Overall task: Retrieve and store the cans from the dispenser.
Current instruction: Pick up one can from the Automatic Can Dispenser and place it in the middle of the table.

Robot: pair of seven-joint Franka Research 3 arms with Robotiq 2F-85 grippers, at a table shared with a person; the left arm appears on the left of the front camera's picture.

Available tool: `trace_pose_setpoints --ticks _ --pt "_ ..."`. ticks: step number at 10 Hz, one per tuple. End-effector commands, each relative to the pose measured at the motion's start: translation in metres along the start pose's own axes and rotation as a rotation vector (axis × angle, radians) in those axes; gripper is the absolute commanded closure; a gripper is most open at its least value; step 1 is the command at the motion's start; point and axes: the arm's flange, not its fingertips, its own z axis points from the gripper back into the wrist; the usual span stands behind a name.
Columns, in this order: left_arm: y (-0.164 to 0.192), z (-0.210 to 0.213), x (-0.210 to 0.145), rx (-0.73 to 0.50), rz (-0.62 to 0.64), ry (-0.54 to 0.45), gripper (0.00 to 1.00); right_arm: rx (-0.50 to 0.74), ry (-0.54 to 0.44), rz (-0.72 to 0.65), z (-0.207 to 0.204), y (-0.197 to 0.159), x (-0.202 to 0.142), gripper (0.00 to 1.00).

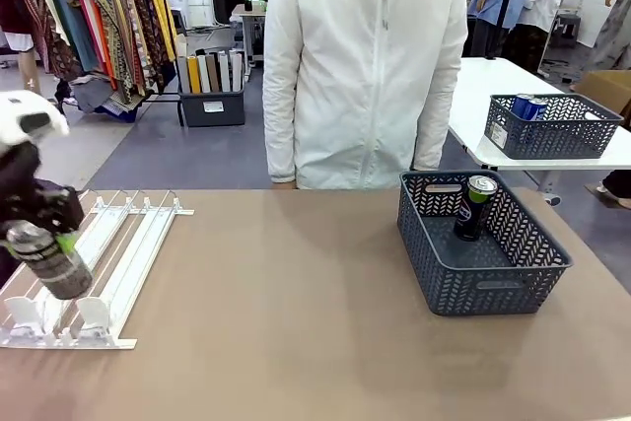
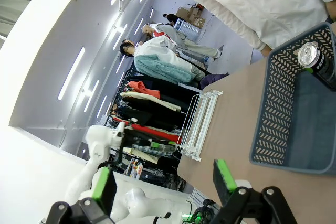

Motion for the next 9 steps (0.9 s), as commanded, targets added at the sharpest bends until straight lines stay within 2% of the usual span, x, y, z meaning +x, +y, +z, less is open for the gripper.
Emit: trace_pose_setpoints --ticks 1,2,3,8,9 --pt "-0.006 0.036 -0.025 -0.034 -0.094 -0.059 1.00 0.020 -0.021 0.008 -0.003 0.004 0.004 0.00" --pt "-0.005 0.039 -0.032 -0.091 -0.101 -0.075 1.00 0.020 -0.021 0.008 -0.003 0.004 0.004 0.00" --pt "-0.005 0.030 -0.017 -0.004 -0.037 -0.042 1.00 0.020 -0.021 0.008 -0.003 0.004 0.004 0.00" --pt "-0.005 0.030 -0.017 -0.004 -0.037 -0.042 1.00 0.020 -0.021 0.008 -0.003 0.004 0.004 0.00" --pt "-0.003 0.022 -0.019 -0.014 -0.041 -0.011 1.00 0.020 -0.021 0.008 -0.003 0.004 0.004 0.00"
